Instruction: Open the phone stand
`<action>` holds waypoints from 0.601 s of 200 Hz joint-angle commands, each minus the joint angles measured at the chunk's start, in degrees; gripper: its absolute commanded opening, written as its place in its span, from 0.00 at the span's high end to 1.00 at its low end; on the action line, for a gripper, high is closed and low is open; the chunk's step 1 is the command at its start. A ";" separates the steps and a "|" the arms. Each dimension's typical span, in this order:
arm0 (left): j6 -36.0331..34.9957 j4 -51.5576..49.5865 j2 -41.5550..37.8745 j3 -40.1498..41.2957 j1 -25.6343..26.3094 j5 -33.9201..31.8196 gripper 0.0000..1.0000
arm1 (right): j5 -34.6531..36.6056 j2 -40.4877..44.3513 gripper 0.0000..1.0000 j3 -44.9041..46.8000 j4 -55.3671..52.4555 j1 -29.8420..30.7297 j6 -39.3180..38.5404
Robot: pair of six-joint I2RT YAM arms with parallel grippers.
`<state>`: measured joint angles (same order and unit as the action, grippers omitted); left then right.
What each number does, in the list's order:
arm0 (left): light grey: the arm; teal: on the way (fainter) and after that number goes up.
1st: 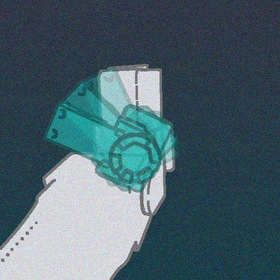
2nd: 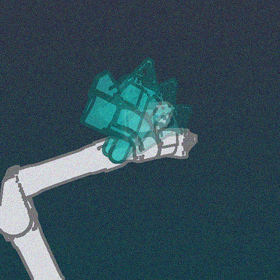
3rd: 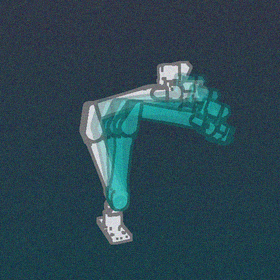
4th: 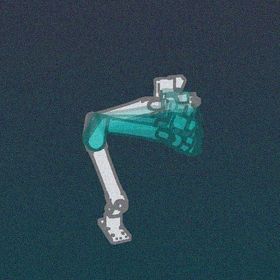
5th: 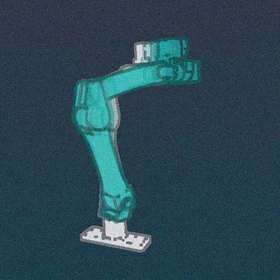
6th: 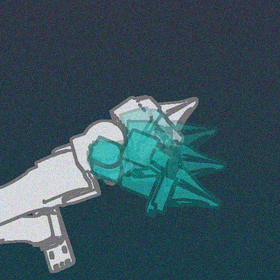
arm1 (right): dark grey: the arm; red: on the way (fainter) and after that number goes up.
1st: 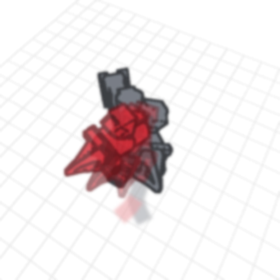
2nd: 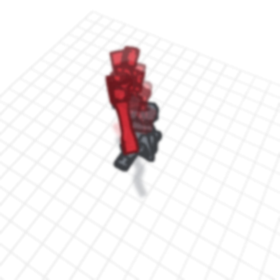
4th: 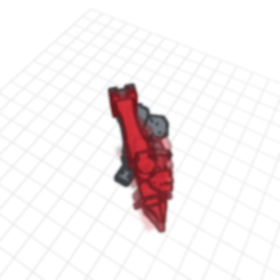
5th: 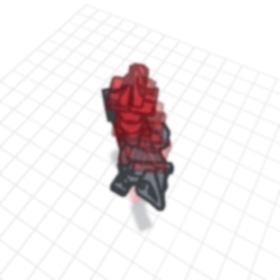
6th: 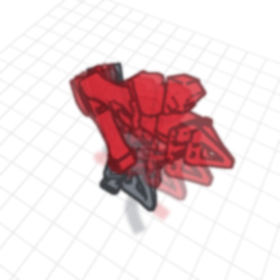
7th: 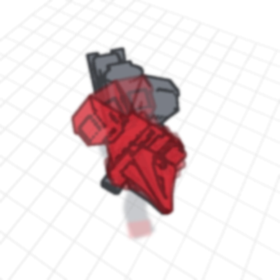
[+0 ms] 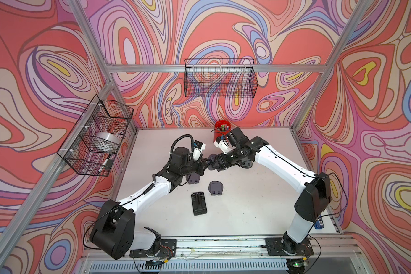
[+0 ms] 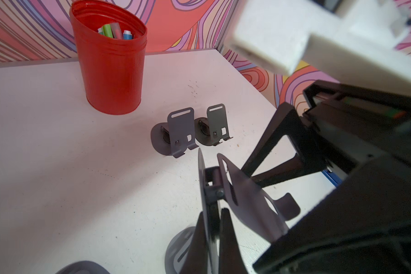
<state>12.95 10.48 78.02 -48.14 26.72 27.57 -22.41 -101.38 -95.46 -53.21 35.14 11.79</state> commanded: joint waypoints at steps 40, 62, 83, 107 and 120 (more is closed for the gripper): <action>-6.39 -3.07 1.39 2.00 -0.50 -3.93 1.00 | -6.30 5.75 0.85 -3.64 -3.98 -2.09 -1.77; -5.00 -2.81 1.90 1.53 -0.45 -2.48 1.00 | -5.95 5.93 0.86 -3.94 -4.37 -2.09 -2.03; -2.14 -5.48 3.66 -1.04 -0.46 0.15 0.97 | -5.71 6.27 0.86 -3.43 -4.11 -2.09 -2.36; 2.93 -3.86 5.61 -1.79 -0.44 3.71 0.76 | -4.88 6.81 0.87 -2.23 -3.36 -2.09 -2.35; 5.68 -1.39 5.98 -1.19 -0.42 5.01 0.71 | -4.50 7.03 0.87 -1.72 -2.96 -2.09 -2.39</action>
<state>14.17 12.27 81.28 -50.28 27.05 32.75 -23.94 -99.07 -96.53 -56.75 32.67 10.46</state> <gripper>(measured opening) 0.231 0.612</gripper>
